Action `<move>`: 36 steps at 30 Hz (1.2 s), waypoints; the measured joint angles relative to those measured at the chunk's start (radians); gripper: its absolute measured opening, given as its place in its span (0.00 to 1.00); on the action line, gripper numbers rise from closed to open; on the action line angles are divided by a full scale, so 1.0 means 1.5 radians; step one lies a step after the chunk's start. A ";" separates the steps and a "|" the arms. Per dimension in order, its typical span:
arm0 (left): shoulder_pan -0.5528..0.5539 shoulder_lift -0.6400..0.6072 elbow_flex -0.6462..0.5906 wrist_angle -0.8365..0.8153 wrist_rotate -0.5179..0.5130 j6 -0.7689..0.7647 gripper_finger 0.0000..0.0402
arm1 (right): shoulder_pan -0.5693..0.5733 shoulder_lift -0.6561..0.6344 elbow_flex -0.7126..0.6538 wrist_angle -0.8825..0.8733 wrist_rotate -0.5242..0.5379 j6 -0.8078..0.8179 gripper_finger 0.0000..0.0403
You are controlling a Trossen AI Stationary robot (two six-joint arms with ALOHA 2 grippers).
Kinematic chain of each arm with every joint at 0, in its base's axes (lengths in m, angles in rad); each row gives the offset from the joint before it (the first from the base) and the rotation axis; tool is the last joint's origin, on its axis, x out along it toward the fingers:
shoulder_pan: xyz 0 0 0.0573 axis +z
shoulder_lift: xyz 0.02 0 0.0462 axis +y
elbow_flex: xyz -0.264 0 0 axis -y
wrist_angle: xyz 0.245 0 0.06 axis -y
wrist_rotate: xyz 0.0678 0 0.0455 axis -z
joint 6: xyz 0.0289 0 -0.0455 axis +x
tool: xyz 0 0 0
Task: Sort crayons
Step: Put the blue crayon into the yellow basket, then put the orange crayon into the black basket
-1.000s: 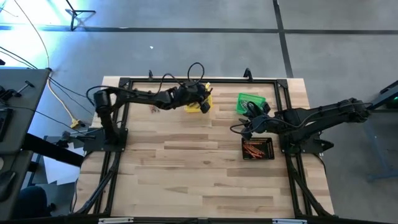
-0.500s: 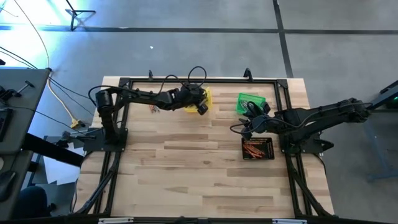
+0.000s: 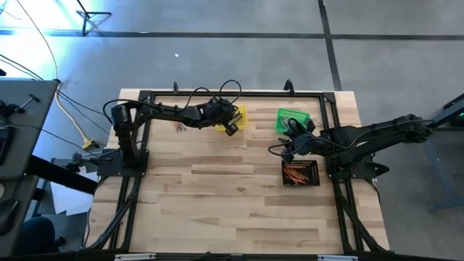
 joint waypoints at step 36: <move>-0.020 -0.218 0.001 -0.403 -0.085 -0.027 0.21 | 0.000 0.000 0.000 -0.062 -0.039 0.085 0.33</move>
